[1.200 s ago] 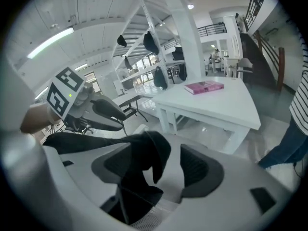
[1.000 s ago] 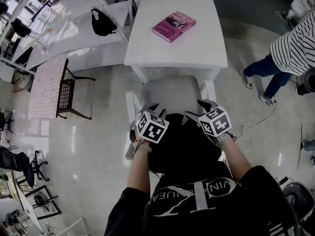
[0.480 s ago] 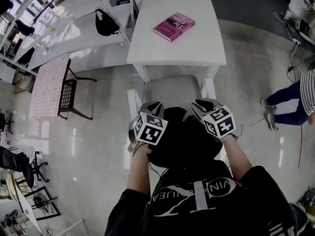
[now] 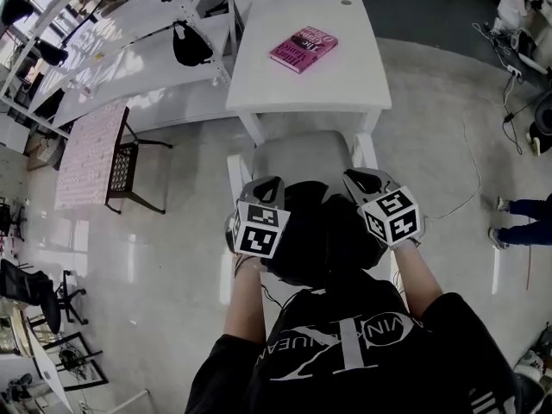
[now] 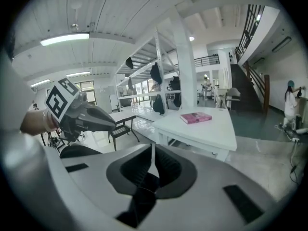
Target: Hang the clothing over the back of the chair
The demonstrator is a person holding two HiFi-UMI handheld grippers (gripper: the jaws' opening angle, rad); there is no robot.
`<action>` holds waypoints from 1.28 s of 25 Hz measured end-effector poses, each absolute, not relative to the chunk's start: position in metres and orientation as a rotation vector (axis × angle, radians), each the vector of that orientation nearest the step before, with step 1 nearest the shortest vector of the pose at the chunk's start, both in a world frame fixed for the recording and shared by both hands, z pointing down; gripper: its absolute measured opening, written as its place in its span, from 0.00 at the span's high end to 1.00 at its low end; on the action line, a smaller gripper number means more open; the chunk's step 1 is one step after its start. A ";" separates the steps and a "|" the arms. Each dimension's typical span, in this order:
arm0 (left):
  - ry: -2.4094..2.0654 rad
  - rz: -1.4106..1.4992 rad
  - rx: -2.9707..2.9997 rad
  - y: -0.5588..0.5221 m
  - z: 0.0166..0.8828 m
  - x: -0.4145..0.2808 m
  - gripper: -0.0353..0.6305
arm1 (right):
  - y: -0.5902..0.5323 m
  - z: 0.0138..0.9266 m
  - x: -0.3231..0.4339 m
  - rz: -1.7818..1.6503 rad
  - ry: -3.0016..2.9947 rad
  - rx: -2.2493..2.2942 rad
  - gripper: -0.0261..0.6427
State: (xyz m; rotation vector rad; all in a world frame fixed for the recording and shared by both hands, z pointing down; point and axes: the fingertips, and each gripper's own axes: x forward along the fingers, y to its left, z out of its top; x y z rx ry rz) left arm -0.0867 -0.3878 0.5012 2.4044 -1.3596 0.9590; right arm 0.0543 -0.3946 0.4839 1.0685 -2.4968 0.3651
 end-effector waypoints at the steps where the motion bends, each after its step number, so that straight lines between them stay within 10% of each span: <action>1: -1.366 0.929 2.409 -0.384 0.497 -0.088 0.93 | -0.391 0.481 0.054 0.359 -2.504 1.079 0.91; 32: -1.518 0.527 2.445 -0.256 0.455 -0.122 0.93 | -0.261 0.428 0.062 0.245 -2.583 1.341 0.92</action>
